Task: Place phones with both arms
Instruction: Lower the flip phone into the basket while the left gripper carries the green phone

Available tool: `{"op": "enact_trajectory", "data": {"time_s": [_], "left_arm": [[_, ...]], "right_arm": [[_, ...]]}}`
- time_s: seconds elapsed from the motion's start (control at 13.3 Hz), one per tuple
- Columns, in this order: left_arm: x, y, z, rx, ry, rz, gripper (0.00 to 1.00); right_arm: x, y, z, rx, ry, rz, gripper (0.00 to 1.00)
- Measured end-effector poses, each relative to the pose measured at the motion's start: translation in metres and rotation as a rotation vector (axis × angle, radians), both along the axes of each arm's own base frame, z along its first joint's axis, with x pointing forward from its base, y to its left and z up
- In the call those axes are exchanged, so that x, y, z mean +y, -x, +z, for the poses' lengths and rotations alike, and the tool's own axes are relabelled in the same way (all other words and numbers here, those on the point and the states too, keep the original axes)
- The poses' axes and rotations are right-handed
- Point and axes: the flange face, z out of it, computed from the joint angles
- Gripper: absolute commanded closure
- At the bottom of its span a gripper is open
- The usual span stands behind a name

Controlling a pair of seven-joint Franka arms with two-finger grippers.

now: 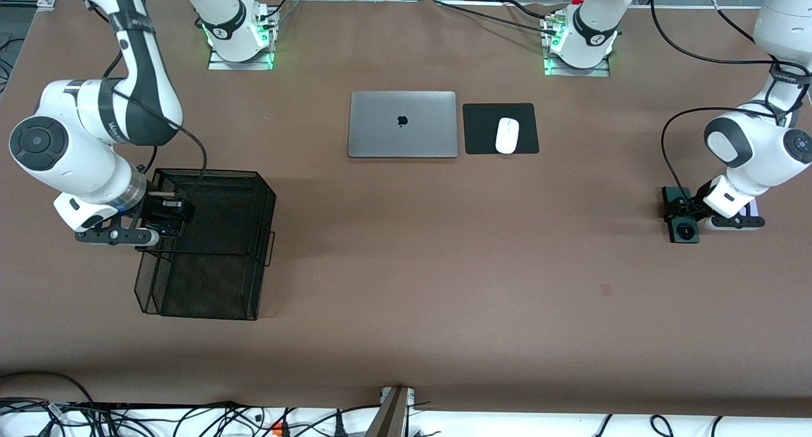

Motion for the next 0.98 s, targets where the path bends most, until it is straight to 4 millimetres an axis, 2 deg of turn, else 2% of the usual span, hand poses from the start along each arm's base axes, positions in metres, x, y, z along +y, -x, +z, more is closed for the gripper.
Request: {"op": "enact_trajectory", "data": {"time_s": [0.08, 0.23, 0.3, 0.38, 0.45, 0.6, 0.68, 0.98], "left_arm": [[-0.003, -0.012, 0.011, 0.023, 0.018, -0.001, 0.97], [-0.015, -0.039, 0.040, 0.041, 0.034, 0.011, 0.99], [-0.033, -0.054, 0.052, 0.040, 0.037, 0.019, 1.00], [-0.057, -0.068, 0.061, 0.035, 0.037, 0.026, 1.00], [-0.090, -0.081, 0.067, 0.028, 0.037, 0.032, 1.00], [-0.162, -0.100, 0.075, 0.021, 0.041, 0.033, 1.00], [-0.199, -0.106, 0.077, 0.020, 0.044, 0.037, 1.00], [-0.343, -0.113, 0.068, 0.042, 0.062, 0.092, 1.00]], "right_arm": [[-0.003, 0.006, -0.015, -0.006, -0.002, -0.003, 1.00], [-0.006, 0.014, -0.031, -0.009, -0.002, -0.006, 1.00], [-0.009, 0.016, -0.035, -0.006, -0.002, -0.012, 0.98], [-0.011, 0.018, -0.037, -0.002, -0.006, -0.020, 0.89], [-0.013, 0.019, -0.039, 0.001, -0.010, -0.027, 0.79], [-0.015, 0.020, -0.040, 0.000, -0.015, -0.037, 0.18], [-0.016, 0.019, -0.039, -0.007, -0.020, -0.042, 0.02], [-0.015, 0.016, -0.036, -0.037, -0.046, -0.065, 0.00]]}}
